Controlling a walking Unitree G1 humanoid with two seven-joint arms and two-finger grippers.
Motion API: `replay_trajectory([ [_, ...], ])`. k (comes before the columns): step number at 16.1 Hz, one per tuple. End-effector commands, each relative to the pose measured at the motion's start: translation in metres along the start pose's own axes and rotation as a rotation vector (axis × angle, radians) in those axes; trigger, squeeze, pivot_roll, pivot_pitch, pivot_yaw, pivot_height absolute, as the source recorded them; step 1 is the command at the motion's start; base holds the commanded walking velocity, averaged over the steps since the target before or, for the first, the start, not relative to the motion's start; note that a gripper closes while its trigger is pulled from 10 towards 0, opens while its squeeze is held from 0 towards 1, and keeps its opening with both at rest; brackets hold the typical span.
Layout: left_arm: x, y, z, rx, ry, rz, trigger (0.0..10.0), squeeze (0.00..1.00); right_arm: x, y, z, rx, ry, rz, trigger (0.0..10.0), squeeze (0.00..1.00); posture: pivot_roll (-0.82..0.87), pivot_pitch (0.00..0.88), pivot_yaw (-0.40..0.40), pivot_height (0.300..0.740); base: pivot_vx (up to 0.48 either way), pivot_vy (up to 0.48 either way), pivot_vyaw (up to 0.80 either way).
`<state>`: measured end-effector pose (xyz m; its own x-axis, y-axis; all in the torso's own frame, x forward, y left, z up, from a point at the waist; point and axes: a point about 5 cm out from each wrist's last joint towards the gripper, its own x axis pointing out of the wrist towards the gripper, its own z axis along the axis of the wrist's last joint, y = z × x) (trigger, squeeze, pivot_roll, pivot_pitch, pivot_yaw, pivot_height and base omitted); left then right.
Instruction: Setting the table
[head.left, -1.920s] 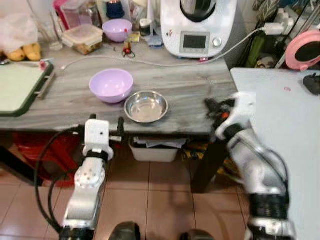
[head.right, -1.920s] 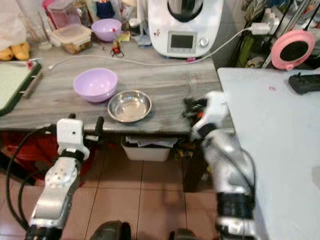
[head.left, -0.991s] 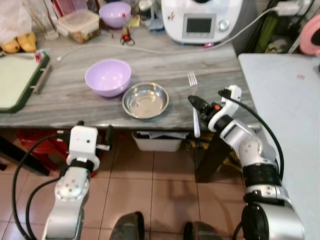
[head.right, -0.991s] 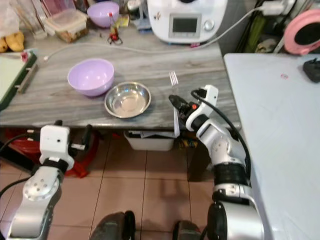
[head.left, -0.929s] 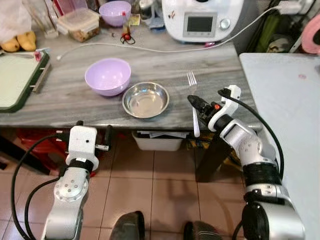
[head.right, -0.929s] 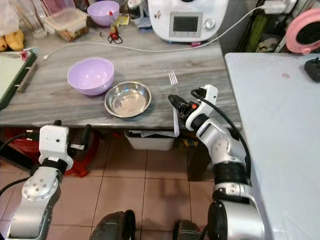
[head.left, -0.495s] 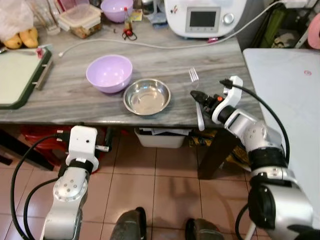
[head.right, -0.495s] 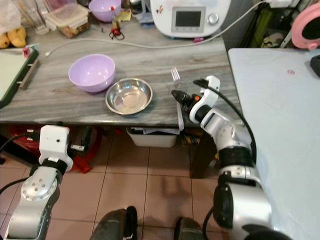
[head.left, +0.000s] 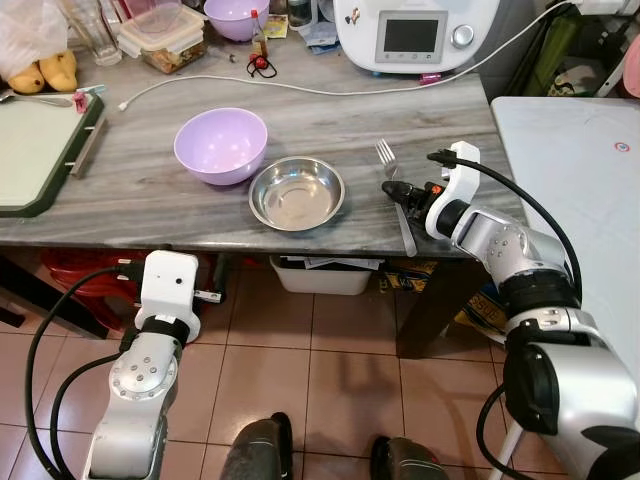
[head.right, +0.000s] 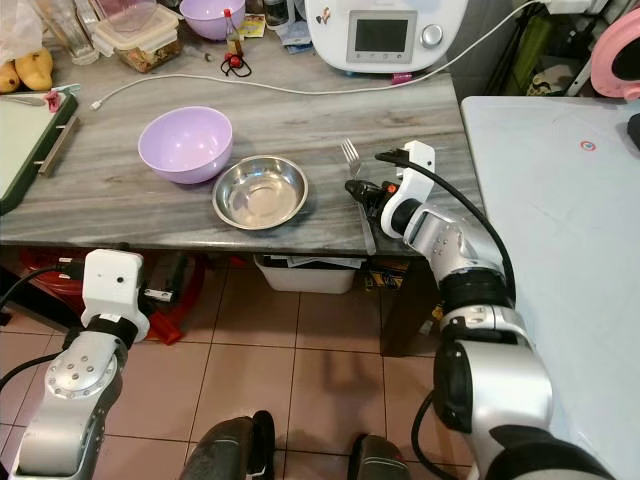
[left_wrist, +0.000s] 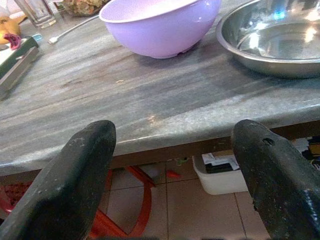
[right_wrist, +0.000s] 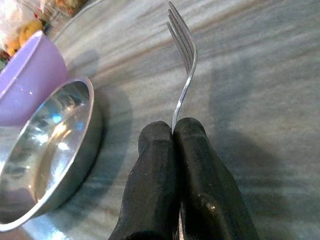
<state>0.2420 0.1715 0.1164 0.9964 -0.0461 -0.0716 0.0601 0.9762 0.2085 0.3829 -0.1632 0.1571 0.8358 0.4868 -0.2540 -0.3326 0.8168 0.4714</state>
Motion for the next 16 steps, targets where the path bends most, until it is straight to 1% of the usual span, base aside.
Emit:
replay_trajectory([
  [1,-0.001,0.002,0.0,0.004,0.006,-0.002,10.0,0.0,-0.002,-0.012,-0.021,0.024,0.087,-0.06,10.0,0.96,0.12,0.185,0.077,0.74,0.0,0.0,0.0],
  [2,-0.001,0.002,0.0,0.004,0.007,-0.002,10.0,0.0,-0.002,-0.014,-0.021,0.016,0.09,-0.067,10.0,1.0,0.12,0.185,0.077,0.74,0.0,0.0,0.0],
  [7,0.0,0.001,-0.001,-0.002,0.012,-0.001,10.0,0.0,-0.003,-0.018,-0.019,-0.013,0.096,-0.094,10.0,1.0,0.11,0.181,0.072,0.74,0.0,0.0,0.0],
  [9,0.001,0.0,-0.001,-0.005,0.009,0.003,10.0,0.0,-0.004,-0.02,-0.014,-0.034,0.078,-0.115,10.0,1.0,0.11,0.177,0.068,0.74,0.0,0.0,0.0],
  [11,0.002,0.0,0.0,-0.01,0.003,0.006,10.0,0.0,-0.006,-0.021,-0.006,-0.083,0.033,-0.137,10.0,1.0,0.11,0.172,0.065,0.74,0.0,0.0,0.0],
  [14,0.004,-0.002,0.001,-0.021,-0.007,0.009,10.0,0.0,-0.01,-0.013,0.011,-0.204,-0.085,-0.137,10.0,1.0,0.09,0.163,0.059,0.74,0.0,0.0,0.0],
  [16,0.005,-0.004,0.001,-0.028,-0.011,0.008,10.0,0.0,-0.013,-0.012,0.009,-0.257,-0.091,-0.166,10.0,1.0,0.09,0.16,0.056,0.74,0.0,0.0,0.0],
])
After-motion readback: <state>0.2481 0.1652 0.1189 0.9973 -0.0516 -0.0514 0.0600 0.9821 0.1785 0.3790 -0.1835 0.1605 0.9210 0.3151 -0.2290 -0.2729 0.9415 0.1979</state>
